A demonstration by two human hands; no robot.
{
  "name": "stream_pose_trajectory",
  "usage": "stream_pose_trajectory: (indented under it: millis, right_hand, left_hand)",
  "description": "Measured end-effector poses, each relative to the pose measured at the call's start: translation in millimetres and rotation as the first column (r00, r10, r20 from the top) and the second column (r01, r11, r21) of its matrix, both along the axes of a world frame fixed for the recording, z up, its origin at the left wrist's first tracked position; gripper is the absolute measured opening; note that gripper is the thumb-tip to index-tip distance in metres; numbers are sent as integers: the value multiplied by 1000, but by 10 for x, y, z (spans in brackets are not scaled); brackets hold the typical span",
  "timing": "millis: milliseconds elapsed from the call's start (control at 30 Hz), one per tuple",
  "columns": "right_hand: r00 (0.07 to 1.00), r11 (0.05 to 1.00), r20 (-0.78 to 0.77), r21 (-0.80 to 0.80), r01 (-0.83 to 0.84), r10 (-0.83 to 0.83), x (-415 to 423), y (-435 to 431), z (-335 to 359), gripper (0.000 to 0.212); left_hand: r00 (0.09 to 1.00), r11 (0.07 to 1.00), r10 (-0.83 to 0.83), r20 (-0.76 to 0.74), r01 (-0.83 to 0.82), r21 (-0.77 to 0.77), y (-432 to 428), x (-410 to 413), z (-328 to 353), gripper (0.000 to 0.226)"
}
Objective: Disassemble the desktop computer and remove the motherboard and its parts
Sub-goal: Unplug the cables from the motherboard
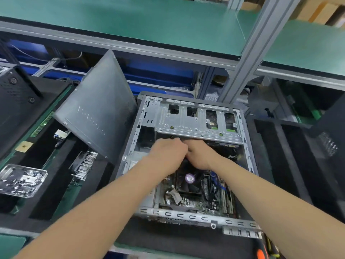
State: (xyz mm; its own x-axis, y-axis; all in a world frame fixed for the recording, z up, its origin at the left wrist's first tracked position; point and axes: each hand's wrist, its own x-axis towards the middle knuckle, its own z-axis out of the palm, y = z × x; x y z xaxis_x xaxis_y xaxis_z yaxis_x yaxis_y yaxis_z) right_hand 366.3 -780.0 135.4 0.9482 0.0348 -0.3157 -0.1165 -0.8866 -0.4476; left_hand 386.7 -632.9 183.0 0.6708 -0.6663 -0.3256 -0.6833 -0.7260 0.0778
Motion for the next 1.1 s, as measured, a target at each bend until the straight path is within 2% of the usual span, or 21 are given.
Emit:
stream_pose_trajectory:
  millis: [67,200,333,400,467,500,533,600,667,733,900,1000,1100]
  right_hand:
    - [998,999,49,-7,-35,35,-61,8,43,15]
    - [987,993,130,-77,-84,94,-113,90,57,19]
    - [981,978,73,-124,-169,178,-116,222,31,26]
    - [978,954,16,-223,-198,207,-127,328,-34,44]
    - [969,888,-19,-395,-235,248,-131,447,-99,63]
    - [965,858,-26,-452,-245,261,-128,501,-135,63]
    - [964,852,-21,-464,-243,263,-119,538,-174,54]
    - [982,919,-47,-346,-189,184,-95,562,-212,26]
    - [990,970,-108,-219,-109,87,-67,537,-249,18]
    - [992,987,-124,-156,-44,24,-49,519,-256,16]
    - [988,977,-153,-205,-65,34,-21,640,-281,20]
    - [992,952,-108,-293,-91,62,-76,704,-335,40]
    - [996,948,-66,-310,-71,53,-110,685,-401,28]
  left_hand:
    - [1000,999,-3,13,4,-45,137,219,101,38]
    - [988,986,33,-152,-57,-158,370,428,-27,40]
    - [980,966,108,-167,-143,-216,421,441,-174,41]
    - [978,957,126,-166,-164,-241,417,433,-189,43]
    - [978,952,135,-161,-173,-253,420,417,-209,44]
    - [978,949,139,-155,-176,-260,426,415,-221,44]
    - [979,947,142,-145,-177,-268,433,412,-229,44]
    - [981,940,145,-127,-177,-291,447,419,-245,43]
    - [983,936,145,-117,-174,-307,452,421,-256,44]
    - [981,933,151,-121,-182,-310,454,427,-264,44]
    - [984,947,111,-139,-147,-286,451,419,-262,43]
    - [988,972,33,-154,-68,-226,431,442,-253,43]
    - [954,991,-11,-299,-29,-128,381,522,-266,45]
